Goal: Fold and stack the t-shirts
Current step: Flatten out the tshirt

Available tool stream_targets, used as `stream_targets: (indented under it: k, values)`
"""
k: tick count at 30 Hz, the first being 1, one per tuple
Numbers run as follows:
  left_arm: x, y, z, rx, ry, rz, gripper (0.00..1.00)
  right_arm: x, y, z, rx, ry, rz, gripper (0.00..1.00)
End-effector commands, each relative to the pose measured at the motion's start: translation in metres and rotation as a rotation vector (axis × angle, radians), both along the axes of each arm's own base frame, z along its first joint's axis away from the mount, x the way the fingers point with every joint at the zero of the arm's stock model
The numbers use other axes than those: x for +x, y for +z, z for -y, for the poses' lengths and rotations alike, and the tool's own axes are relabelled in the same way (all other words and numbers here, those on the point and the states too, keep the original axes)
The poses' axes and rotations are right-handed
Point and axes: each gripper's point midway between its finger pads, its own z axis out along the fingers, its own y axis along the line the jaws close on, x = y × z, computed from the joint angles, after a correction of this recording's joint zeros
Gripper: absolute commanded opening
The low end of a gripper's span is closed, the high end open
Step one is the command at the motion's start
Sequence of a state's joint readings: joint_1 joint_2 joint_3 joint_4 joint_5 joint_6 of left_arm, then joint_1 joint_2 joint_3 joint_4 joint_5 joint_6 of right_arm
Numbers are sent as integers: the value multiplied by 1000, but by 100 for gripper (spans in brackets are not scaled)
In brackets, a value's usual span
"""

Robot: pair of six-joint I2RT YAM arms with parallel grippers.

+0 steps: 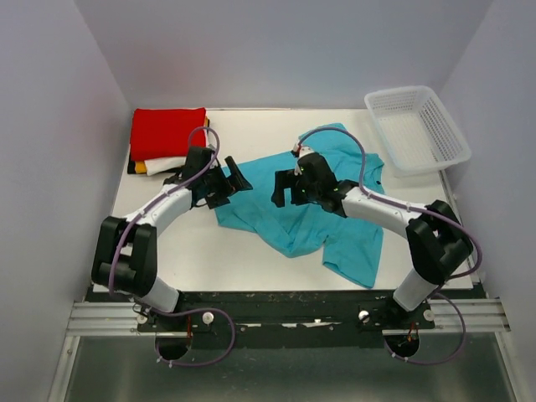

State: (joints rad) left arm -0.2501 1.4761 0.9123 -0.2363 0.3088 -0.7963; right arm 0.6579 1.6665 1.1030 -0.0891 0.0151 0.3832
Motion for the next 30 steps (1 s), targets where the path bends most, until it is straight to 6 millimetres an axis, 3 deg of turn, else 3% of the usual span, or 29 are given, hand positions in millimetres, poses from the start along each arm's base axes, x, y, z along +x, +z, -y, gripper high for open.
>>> stream_targets:
  k: [1,3,8,15,30]
  values:
    - [17,-6,18,-30,-91,-19,97,-9,-12,15,25,-101,-34,100]
    - [24,-18,16,9,-87,-64,90,-16,-17,30,8,-147,-35,100]
    - [16,-42,7,54,-54,-113,89,-30,-17,63,-48,-234,-11,100]
    - [0,-53,8,31,-73,-125,84,-40,-24,80,-83,-270,-9,100]
    - [-8,-56,15,20,-99,-125,33,-38,-28,94,-126,-328,4,100]
